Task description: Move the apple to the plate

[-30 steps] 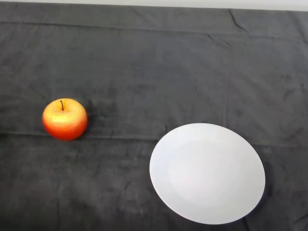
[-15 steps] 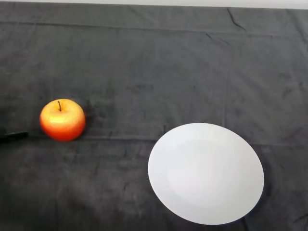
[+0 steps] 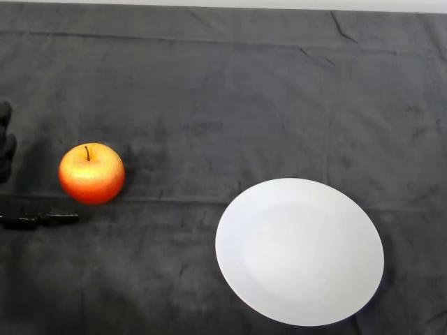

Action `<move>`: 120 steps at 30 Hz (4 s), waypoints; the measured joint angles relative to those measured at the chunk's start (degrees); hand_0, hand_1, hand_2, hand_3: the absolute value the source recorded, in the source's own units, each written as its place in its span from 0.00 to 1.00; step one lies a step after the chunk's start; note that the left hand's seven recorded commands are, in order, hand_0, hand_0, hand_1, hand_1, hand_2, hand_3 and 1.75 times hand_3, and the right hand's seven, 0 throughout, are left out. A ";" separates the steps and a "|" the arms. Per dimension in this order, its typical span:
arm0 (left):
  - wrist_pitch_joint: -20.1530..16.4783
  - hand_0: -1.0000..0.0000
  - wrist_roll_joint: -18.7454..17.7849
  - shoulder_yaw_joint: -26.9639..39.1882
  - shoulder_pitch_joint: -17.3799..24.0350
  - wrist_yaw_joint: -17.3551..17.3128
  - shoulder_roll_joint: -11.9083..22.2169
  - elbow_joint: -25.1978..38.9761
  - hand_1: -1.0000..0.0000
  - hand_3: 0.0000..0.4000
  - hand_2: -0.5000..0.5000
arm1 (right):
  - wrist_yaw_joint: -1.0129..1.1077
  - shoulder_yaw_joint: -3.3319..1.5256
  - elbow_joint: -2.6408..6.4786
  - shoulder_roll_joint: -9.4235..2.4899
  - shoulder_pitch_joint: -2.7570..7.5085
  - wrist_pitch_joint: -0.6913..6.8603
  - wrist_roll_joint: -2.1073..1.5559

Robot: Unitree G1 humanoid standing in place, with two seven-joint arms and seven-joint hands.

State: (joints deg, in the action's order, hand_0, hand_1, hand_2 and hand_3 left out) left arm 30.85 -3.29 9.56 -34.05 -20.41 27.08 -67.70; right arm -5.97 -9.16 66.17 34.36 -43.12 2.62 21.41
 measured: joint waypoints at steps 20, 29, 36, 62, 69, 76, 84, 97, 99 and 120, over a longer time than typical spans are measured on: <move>0.07 1.00 4.08 -4.58 -1.82 0.98 -2.51 0.40 1.00 0.00 0.50 | 0.00 0.01 -0.01 0.03 0.00 0.00 -0.01; 0.14 0.00 5.70 -6.67 -3.54 2.53 -3.17 0.40 0.05 1.00 0.48 | 0.00 0.01 -0.01 0.04 0.00 0.01 -0.01; 0.15 0.00 6.94 -6.78 -5.09 2.92 -3.17 0.40 0.00 1.00 0.50 | 0.00 0.02 -0.02 0.08 0.00 0.00 0.00; 1.87 0.00 11.32 -9.68 -5.89 10.16 -4.92 10.82 0.00 1.00 0.50 | 0.00 0.04 -0.05 0.13 -0.01 0.01 -0.01; 1.97 0.00 12.47 -11.79 -5.86 12.77 -7.83 16.31 0.00 1.00 0.50 | 0.00 0.04 -0.11 0.15 -0.01 0.02 -0.01; 1.93 0.00 13.77 -16.27 -5.52 14.80 -11.04 23.10 0.00 1.00 0.50 | 0.00 0.04 -0.36 0.16 -0.01 0.04 -0.01; 1.37 0.00 13.75 -20.36 -4.63 14.93 -11.80 26.94 0.00 1.00 0.50 | 0.00 0.04 -0.58 0.16 -0.01 0.08 -0.01; -3.71 0.00 13.69 -28.06 -2.34 15.67 -13.02 34.61 0.00 1.00 0.50 | 0.00 0.04 -0.79 0.16 0.00 0.17 -0.02; -4.39 0.00 13.64 -29.62 -2.33 16.00 -13.07 36.27 0.00 1.00 0.50 | 0.00 0.04 -0.80 0.16 -0.01 0.18 -0.02; -6.85 0.00 12.23 -44.61 -0.18 19.79 -13.64 40.47 0.00 1.00 0.50 | 0.00 0.05 -1.00 0.18 0.00 0.57 -0.03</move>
State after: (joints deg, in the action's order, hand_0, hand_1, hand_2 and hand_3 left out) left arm 24.00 8.94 -35.04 -34.23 -0.63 13.45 -27.24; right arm -5.97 -9.11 65.17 34.54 -43.12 3.19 21.38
